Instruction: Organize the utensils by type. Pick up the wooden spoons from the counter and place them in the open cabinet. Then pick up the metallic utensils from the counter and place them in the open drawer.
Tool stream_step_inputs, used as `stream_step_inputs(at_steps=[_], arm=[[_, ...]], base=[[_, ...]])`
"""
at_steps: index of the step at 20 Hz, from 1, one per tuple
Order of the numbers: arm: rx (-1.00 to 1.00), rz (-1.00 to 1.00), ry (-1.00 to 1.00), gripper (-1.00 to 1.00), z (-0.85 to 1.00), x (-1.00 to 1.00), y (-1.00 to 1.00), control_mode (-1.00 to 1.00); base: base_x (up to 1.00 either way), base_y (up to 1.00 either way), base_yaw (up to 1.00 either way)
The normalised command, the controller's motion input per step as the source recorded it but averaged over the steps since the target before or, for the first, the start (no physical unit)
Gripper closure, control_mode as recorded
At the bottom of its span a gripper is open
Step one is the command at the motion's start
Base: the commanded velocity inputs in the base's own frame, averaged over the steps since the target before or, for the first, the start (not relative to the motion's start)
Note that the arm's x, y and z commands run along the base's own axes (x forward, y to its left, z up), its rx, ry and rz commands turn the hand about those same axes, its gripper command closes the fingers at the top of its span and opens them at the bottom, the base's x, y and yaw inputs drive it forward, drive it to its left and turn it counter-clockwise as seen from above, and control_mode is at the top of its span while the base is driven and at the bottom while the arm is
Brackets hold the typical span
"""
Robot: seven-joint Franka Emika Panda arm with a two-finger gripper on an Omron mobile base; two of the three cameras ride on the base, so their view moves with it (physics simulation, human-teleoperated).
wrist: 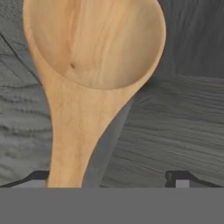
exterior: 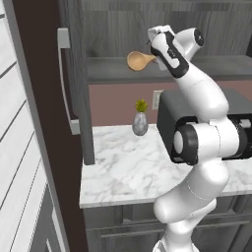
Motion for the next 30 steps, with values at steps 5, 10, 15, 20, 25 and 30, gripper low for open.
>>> stream_step_inputs(at_steps=[5,10,15,20,25,30], arm=[[-0.06,0.00,0.01,-1.00,-0.21,0.05,-0.13,-1.00],[0.00,0.00,0.01,-1.00,-0.14,0.27,-0.04,-1.00],[0.00,0.00,0.00,-1.00,-0.22,-0.01,-0.09,-1.00],[0.00,0.00,0.00,-1.00,-0.35,-0.33,-0.16,-1.00],[0.00,0.00,0.05,-1.00,-0.39,-0.40,-0.17,-1.00],[0.00,0.00,0.21,-1.00,-0.35,-0.17,-0.11,-1.00]], base=[[0.00,0.00,0.00],[0.00,0.00,0.00],[0.00,0.00,0.00],[0.00,0.00,0.00],[0.00,0.00,0.00],[0.00,0.00,0.00]])
